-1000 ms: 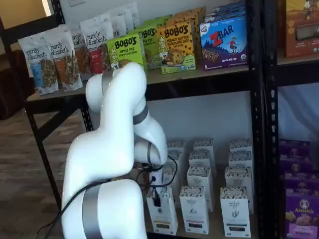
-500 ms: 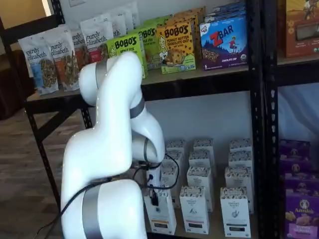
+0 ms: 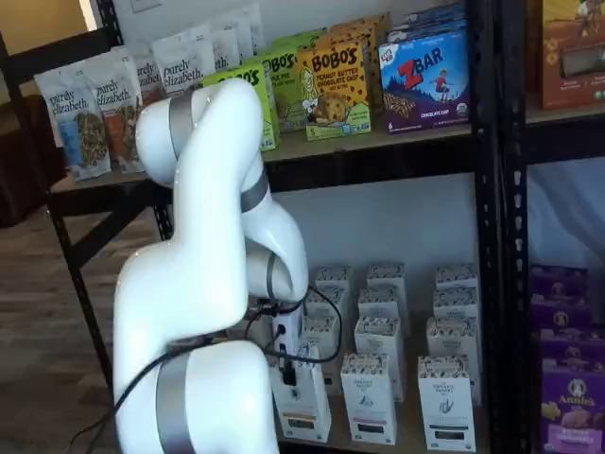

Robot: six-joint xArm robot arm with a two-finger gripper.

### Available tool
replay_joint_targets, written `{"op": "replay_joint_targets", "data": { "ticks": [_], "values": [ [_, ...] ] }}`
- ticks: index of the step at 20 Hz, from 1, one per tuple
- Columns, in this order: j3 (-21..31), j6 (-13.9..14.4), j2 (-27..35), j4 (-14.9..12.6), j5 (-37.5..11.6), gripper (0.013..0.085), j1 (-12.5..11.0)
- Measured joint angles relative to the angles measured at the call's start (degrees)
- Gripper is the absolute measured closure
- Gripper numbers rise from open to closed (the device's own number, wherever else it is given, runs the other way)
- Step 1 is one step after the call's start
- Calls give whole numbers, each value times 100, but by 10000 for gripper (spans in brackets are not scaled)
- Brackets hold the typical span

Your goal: Pick up the white box with a yellow strip in the middle, on the bottom shelf, the fourth box from the left

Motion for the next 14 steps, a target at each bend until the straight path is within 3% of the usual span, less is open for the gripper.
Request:
{"op": "replay_joint_targets", "data": {
  "ticks": [5, 14],
  "values": [
    [310, -71, -403, 92, 75, 530, 1],
    [824, 73, -1088, 25, 227, 530, 57]
  ]
}}
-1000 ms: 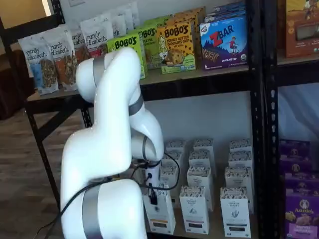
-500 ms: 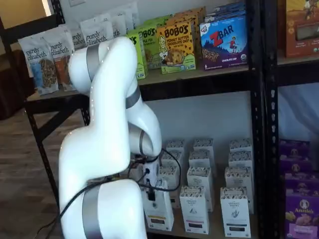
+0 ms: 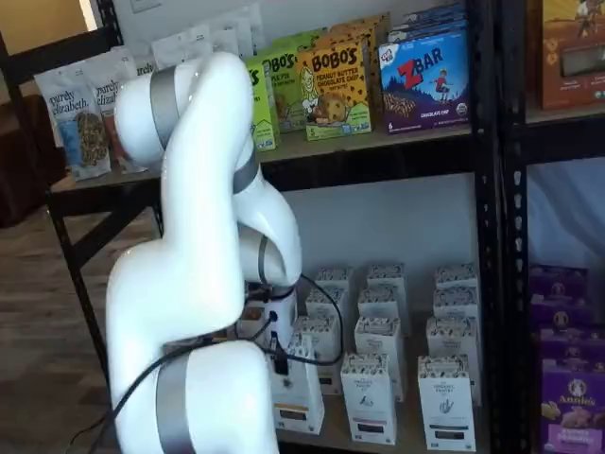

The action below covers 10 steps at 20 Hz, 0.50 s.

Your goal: Pick up the white box with a yellow strip in the middle, on the bottom shelf, the fourth box from the left

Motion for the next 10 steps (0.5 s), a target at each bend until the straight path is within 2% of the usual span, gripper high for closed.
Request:
{"op": "replay_joint_targets", "data": {
  "ticks": [4, 10],
  "values": [
    [221, 24, -319, -19, 97, 530, -8],
    [562, 354, -738, -424, 185, 530, -62]
  ]
}}
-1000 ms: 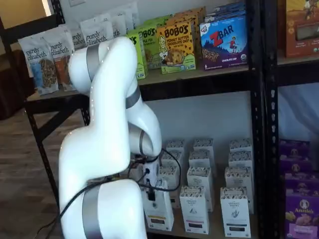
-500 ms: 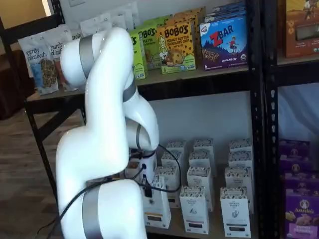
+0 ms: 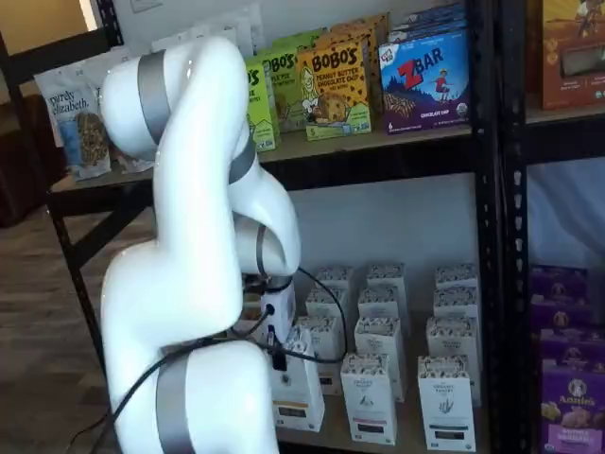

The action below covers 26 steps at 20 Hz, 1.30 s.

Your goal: Pick up the white box with a yellow strip in the middle, on the bottom shelf, the fourth box from the left

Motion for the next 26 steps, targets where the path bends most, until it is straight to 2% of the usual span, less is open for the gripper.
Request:
{"op": "replay_joint_targets", "data": {
  "ticks": [13, 16, 21, 26],
  "values": [
    [931, 295, -1292, -458, 308, 530, -162],
    [1070, 280, -1629, -501, 505, 530, -237],
    [1249, 557, -2188, -887, 954, 530, -324],
    [1342, 558, -2553, -912, 1278, 530, -368]
  ]
}}
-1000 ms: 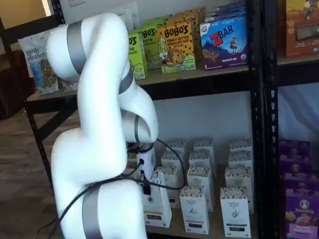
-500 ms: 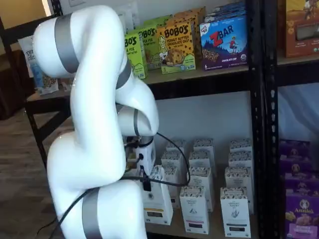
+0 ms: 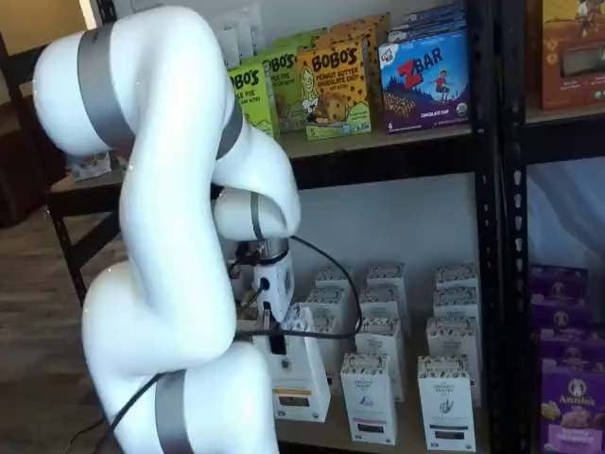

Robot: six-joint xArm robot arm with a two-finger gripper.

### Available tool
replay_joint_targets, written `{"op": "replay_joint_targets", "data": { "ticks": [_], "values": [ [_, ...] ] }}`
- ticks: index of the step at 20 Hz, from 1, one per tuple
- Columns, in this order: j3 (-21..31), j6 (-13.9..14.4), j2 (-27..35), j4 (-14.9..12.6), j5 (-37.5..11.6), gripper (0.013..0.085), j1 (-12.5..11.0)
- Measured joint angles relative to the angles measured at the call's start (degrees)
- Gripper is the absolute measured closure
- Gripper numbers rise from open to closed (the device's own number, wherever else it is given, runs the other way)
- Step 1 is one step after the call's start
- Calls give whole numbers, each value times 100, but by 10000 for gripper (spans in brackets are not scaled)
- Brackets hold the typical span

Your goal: Pick up the white box with a yellow strip in the middle, on the bottom shelf, the fourth box from the left

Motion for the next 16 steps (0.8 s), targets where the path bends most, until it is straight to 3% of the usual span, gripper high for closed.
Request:
{"op": "replay_joint_targets", "data": {
  "ticks": [5, 16],
  "values": [
    [10, 123, -344, -154, 430, 530, -23],
    [47, 10, -897, -38, 964, 530, -96]
  ]
}}
